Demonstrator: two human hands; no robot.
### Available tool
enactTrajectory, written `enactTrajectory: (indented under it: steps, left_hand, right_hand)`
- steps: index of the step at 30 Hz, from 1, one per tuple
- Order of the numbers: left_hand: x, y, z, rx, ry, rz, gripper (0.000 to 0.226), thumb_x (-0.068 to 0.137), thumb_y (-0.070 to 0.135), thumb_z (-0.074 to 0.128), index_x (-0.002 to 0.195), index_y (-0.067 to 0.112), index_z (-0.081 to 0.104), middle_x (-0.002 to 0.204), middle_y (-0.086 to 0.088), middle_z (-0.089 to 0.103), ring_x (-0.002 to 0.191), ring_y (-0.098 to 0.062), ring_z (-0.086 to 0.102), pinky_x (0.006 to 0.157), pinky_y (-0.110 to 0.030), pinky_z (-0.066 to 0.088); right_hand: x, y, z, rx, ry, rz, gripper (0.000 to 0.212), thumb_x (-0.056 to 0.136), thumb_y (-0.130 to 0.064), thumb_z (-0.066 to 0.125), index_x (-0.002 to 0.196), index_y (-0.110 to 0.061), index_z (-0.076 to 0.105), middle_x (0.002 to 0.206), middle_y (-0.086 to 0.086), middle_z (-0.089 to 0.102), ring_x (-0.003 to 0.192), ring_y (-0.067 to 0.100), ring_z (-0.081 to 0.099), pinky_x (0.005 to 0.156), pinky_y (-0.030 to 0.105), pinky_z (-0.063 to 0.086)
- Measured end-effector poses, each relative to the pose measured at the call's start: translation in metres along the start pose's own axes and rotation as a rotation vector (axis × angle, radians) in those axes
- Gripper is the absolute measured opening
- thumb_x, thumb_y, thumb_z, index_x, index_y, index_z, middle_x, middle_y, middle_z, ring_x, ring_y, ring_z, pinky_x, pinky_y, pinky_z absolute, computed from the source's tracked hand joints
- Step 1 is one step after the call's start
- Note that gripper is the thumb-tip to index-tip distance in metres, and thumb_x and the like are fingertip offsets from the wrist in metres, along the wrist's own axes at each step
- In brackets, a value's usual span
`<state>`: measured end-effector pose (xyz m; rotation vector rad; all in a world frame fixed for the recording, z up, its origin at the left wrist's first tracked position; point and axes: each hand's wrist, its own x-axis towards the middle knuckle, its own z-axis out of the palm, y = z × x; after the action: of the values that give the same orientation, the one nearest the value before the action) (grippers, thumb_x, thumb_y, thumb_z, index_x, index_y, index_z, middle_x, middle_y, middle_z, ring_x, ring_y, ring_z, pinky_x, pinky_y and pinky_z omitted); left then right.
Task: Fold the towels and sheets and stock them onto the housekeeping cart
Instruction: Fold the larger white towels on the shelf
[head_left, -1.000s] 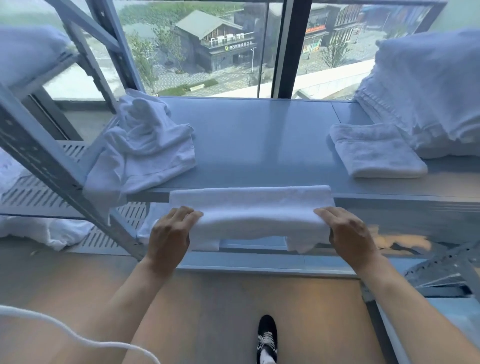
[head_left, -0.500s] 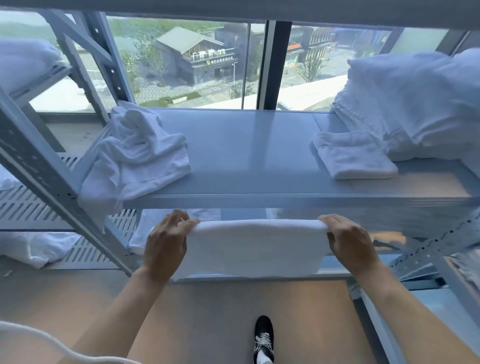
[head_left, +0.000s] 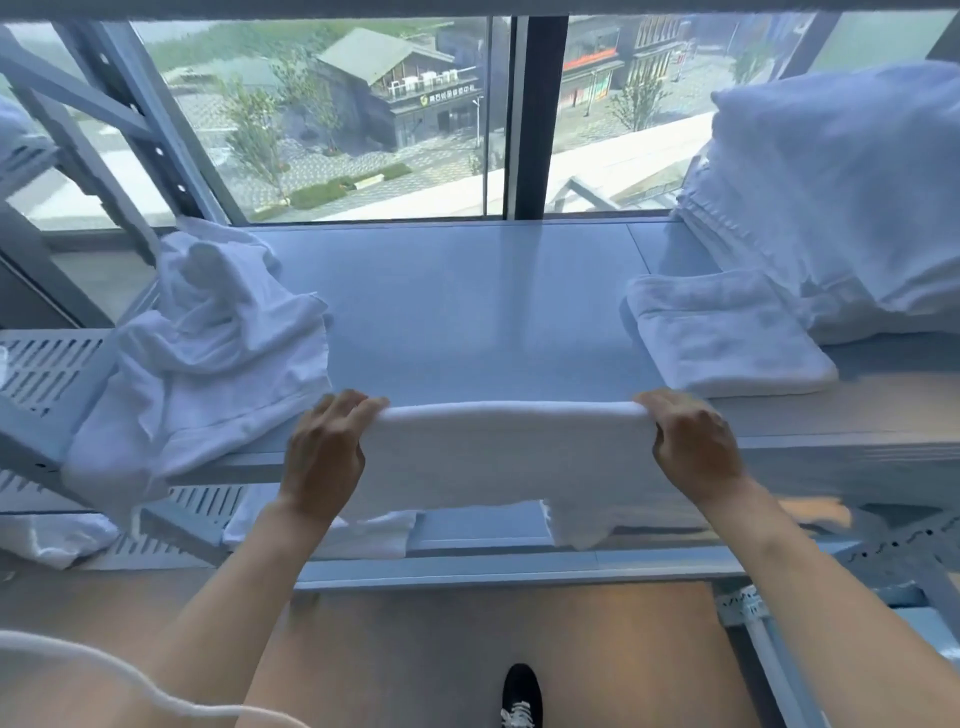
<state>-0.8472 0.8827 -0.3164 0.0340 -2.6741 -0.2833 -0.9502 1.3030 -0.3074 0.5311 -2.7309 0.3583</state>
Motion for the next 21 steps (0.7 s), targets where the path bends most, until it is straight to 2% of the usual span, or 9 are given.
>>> enactTrajectory:
  steps: [6,10,13,15,18,21]
  left_hand:
    - [0.056,-0.005,0.026,0.086,0.034,-0.005,0.056,0.072,-0.007,0.044,0.114,0.019,0.070,0.099,-0.001,0.066,0.087,-0.033,0.059,0.068,-0.042,0.043]
    - [0.085,-0.008,0.043,0.104,0.038,-0.052,0.055,0.072,-0.009,0.048,0.114,0.018,0.071,0.097,-0.003,0.068,0.084,-0.034,0.061,0.068,-0.041,0.041]
    - [0.101,-0.013,0.055,0.111,0.034,-0.070,0.058,0.070,-0.017,0.058,0.114,0.018,0.072,0.097,-0.003,0.070,0.083,-0.035,0.064,0.068,-0.041,0.041]
    - [0.113,-0.017,0.061,0.102,0.056,-0.081,0.061,0.068,-0.019,0.060,0.116,0.017,0.071,0.100,-0.005,0.070,0.086,-0.036,0.064,0.071,-0.042,0.042]
    - [0.130,-0.016,0.065,0.104,0.108,-0.129,0.069,0.067,-0.019,0.058,0.127,0.015,0.066,0.118,-0.008,0.068,0.102,-0.037,0.061,0.086,-0.046,0.044]
    - [0.131,0.005,0.075,0.026,0.084,-0.088,0.058,0.077,-0.016,0.061,0.129,0.009,0.067,0.126,-0.013,0.067,0.110,-0.038,0.063,0.095,-0.049,0.047]
  right_hand:
    - [0.071,0.028,0.024,0.019,-0.067,-0.056,0.046,0.063,0.019,0.052,0.098,-0.004,0.070,0.084,0.014,0.067,0.080,0.040,0.063,0.069,0.042,0.050]
    - [0.108,0.038,0.036,0.011,-0.083,-0.063,0.037,0.068,0.015,0.051,0.093,-0.007,0.068,0.081,0.012,0.064,0.079,0.039,0.062,0.067,0.039,0.045]
    - [0.131,0.045,0.045,0.020,-0.096,-0.048,0.039,0.070,0.013,0.050,0.097,-0.008,0.069,0.086,0.013,0.066,0.084,0.040,0.063,0.069,0.040,0.046]
    - [0.143,0.045,0.051,0.036,-0.075,-0.017,0.044,0.072,0.014,0.049,0.105,-0.008,0.070,0.095,0.014,0.069,0.090,0.041,0.063,0.076,0.042,0.047]
    - [0.151,0.042,0.060,0.010,-0.042,0.033,0.059,0.077,0.013,0.052,0.130,-0.007,0.063,0.132,0.014,0.063,0.117,0.039,0.057,0.094,0.047,0.044]
    - [0.142,0.027,0.072,0.055,-0.088,-0.019,0.054,0.085,0.002,0.062,0.138,-0.008,0.058,0.147,0.015,0.054,0.133,0.035,0.051,0.104,0.048,0.040]
